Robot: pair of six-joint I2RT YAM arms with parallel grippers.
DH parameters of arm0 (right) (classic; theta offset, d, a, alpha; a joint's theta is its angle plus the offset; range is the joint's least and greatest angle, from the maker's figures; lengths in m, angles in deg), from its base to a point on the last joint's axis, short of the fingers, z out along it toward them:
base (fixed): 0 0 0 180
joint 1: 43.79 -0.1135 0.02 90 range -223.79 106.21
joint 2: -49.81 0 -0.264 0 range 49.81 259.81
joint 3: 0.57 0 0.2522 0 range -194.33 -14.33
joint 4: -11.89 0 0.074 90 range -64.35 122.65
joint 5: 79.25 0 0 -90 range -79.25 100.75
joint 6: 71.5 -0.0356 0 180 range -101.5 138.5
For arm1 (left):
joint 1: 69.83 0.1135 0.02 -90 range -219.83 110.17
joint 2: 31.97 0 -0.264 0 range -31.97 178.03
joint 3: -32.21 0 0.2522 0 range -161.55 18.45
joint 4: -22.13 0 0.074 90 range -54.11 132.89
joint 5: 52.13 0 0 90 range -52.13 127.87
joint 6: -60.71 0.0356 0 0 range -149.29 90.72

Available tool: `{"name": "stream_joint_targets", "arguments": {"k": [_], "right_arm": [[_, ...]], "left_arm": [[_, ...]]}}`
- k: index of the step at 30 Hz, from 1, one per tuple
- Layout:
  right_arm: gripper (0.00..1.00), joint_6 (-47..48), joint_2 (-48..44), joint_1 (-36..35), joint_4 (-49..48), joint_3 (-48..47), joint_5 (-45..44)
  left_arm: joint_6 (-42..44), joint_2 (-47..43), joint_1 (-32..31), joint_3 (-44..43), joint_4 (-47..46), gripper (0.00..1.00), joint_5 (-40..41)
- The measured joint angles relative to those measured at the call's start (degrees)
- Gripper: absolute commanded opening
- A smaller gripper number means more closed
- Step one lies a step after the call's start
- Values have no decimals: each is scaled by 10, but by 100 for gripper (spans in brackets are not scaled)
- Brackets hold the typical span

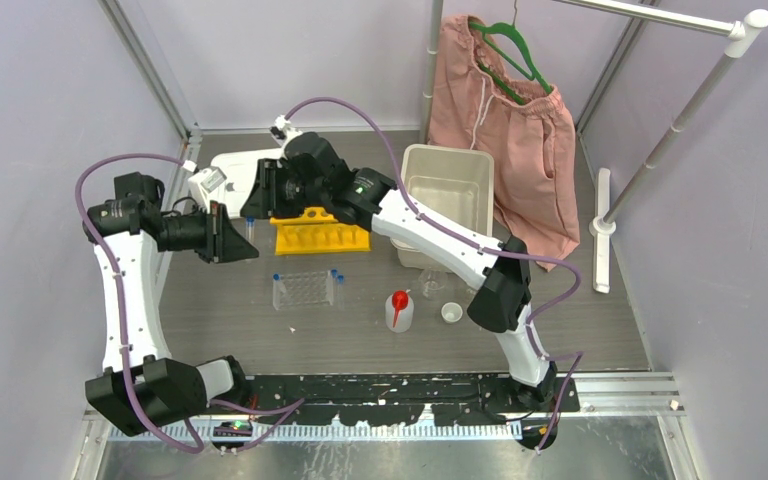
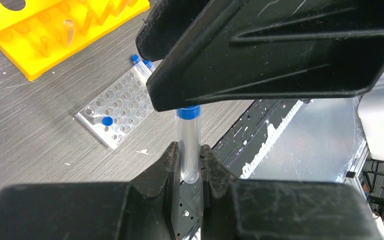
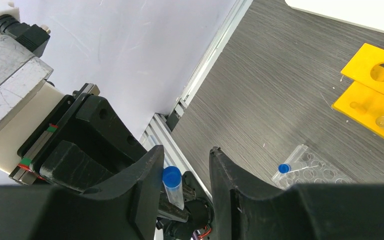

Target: Organize the chemistry lab equipment

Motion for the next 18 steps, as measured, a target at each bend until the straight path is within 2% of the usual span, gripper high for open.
{"name": "stream_joint_targets", "arguments": {"k": [11, 18], "right_arm": [[37, 6, 0, -5, 24, 0, 30], [20, 9, 1, -5, 36, 0, 42]], "left_arm": [[-2, 0, -5, 7, -17, 0, 5], [-2, 0, -6, 9, -18, 0, 7]]}}
